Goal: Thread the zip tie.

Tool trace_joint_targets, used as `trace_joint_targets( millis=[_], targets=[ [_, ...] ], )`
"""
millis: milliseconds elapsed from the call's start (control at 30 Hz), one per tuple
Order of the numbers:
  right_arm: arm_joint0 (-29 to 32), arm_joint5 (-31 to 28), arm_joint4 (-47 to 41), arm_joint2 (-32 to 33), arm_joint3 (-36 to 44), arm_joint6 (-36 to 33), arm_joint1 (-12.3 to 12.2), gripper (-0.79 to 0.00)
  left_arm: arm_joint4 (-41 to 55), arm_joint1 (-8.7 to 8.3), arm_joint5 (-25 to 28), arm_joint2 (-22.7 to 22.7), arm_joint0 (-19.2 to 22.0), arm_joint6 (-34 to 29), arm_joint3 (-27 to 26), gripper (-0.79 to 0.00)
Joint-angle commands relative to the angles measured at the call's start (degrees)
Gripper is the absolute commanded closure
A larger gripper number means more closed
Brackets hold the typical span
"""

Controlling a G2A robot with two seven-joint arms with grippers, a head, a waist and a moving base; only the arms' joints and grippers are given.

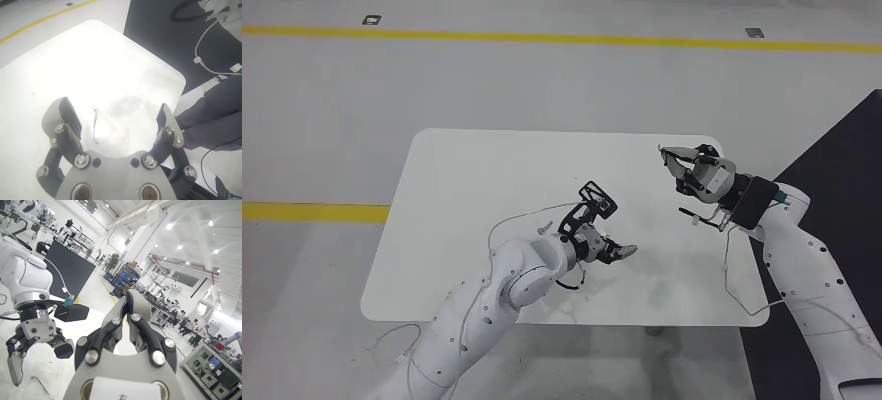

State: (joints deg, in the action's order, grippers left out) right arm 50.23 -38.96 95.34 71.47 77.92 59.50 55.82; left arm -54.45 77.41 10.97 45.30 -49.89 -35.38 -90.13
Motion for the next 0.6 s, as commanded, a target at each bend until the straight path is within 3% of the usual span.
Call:
trace_joint_targets(
  millis=[0, 167, 267, 467, 567],
  targets=[
    [0.0, 0.0, 0.0, 0.0, 0.0, 0.0, 0.0, 0.0, 0.03, 0.0, 0.0, 0.0, 0.01, 0.0, 0.01, -0.785],
    [0.0, 0.0, 0.0, 0.0, 0.0, 0.0, 0.0, 0.0, 0.03, 0.0, 0.0, 0.0, 0.01, 0.0, 0.01, -0.785],
    [0.0, 0.0, 0.0, 0.0, 0.0, 0.0, 0.0, 0.0, -5.17, 0.18, -4.99, -1.26, -0.45, -2.68, -0.05, -0.785],
    [0.0, 0.0, 0.0, 0.0, 0.0, 0.0, 0.0, 0.0, -8.3, 2.88, -13.63, -7.06, 4.35, -9.81, 4.71, -0.785],
    [0.0, 0.0, 0.0, 0.0, 0.0, 0.0, 0.0, 0.0, -5.97, 4.65, -14.83, -9.54, 6.85, -12.9, 8.01, -0.785]
  ],
)
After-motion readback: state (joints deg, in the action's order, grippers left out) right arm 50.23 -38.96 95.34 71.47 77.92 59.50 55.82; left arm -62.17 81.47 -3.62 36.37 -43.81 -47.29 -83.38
